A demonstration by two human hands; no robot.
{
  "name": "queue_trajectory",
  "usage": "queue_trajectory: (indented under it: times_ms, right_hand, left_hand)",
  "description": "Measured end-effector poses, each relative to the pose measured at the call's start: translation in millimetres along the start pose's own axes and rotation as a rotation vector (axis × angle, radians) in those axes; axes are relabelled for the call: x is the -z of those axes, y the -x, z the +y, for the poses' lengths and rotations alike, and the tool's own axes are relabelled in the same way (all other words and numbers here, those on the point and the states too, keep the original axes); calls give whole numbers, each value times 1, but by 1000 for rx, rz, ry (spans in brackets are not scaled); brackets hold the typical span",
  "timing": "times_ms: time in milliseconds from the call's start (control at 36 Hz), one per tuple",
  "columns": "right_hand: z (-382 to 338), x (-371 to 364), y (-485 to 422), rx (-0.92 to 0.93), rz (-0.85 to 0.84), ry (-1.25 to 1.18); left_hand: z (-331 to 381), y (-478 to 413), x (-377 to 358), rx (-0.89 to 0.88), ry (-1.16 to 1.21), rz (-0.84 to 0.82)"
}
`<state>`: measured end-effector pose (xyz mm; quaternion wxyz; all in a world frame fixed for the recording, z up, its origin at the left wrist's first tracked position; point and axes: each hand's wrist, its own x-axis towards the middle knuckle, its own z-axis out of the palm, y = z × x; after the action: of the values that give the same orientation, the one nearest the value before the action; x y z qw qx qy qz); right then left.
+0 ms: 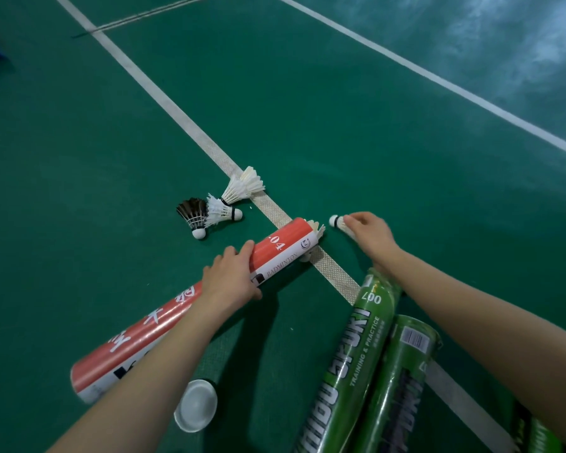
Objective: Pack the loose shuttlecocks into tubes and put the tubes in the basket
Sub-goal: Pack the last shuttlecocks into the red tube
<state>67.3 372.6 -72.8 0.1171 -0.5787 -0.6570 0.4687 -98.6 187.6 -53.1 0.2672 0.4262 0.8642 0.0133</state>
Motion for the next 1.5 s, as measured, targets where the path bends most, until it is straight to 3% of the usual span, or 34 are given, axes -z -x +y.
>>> queue_trajectory:
  times_ms: [83,167,250,361,833,917,1000,1056,1139,1278,1361,1500]
  right_hand:
    - [-7,13,-5,98,173,-12]
    - [-19,22,-5,240,206,-33]
    - [-29,23,-2,364,61,-79]
    - [-38,14,10,394,-150,-71]
    - [-56,-2,29,189,-543,-115]
    - [-57,-12,24,233,-447,-112]
    - [-56,-17,16,295,-249,-134]
    - [-50,-18,5,312,-146,-13]
    - [-36,-21,-10,288,-169,228]
    - [-23,-41,-7,249,-286,353]
    - [-18,-52,-7,276,-226,517]
    - [-37,-49,-6,300,-55,275]
  left_hand:
    - [0,-1,1,-8,11,2]
    - [0,-2,1,-23,11,23]
    - [2,-2,1,-47,29,51]
    - [7,-3,4,-78,107,77]
    - [4,-1,10,-130,93,155]
    - [-2,-1,9,-108,87,153]
    - [-13,-3,8,-46,96,131]
    - [-22,-4,7,-1,100,114]
    - [-33,-2,4,30,88,85]
    - [-40,2,-3,46,50,22]
    - [-42,2,-4,57,60,9]
    - [-49,2,-2,62,100,29]
